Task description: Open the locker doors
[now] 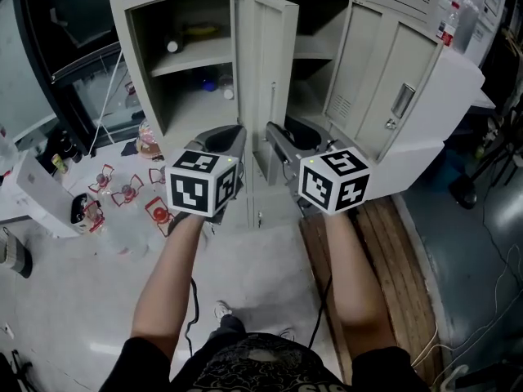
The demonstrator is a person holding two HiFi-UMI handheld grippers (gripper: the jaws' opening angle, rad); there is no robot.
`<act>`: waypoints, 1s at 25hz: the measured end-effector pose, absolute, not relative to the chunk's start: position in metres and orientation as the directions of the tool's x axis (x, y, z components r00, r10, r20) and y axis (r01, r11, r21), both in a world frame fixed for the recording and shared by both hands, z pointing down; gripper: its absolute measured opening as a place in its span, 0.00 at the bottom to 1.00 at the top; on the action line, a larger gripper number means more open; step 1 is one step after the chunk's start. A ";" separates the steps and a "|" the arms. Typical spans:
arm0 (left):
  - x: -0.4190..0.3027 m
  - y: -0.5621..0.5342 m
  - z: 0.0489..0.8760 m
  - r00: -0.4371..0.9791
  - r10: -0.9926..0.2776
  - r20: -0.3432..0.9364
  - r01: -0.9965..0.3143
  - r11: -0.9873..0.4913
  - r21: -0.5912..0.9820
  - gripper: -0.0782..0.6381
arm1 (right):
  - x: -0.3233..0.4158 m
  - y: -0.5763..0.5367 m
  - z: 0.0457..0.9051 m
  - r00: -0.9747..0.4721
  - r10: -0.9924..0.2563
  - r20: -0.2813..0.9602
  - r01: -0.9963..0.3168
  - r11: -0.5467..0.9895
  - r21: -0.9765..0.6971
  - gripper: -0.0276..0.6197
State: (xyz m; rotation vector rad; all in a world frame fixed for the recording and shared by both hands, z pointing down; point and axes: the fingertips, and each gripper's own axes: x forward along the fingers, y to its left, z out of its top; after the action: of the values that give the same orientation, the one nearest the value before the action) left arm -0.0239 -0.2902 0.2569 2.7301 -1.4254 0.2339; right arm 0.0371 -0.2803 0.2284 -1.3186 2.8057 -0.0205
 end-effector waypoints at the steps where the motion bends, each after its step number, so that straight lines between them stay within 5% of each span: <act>1: -0.021 -0.291 0.257 0.571 -0.806 0.158 -0.814 -0.581 -0.023 0.11 | 0.041 -0.281 0.228 -0.628 -0.778 -0.033 -0.777 0.628 -0.031 0.24; 25: 0.001 -0.292 0.261 0.585 -0.795 0.160 -0.803 -0.595 -0.018 0.11 | 0.096 -0.285 0.228 -0.485 -0.874 -0.033 -0.874 0.486 -0.003 0.20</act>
State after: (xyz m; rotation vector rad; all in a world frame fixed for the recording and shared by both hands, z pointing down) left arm 0.0011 -0.2915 0.2613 2.7467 -1.3858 0.2334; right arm 0.0957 -0.2854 0.2277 -1.5783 2.6818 0.0223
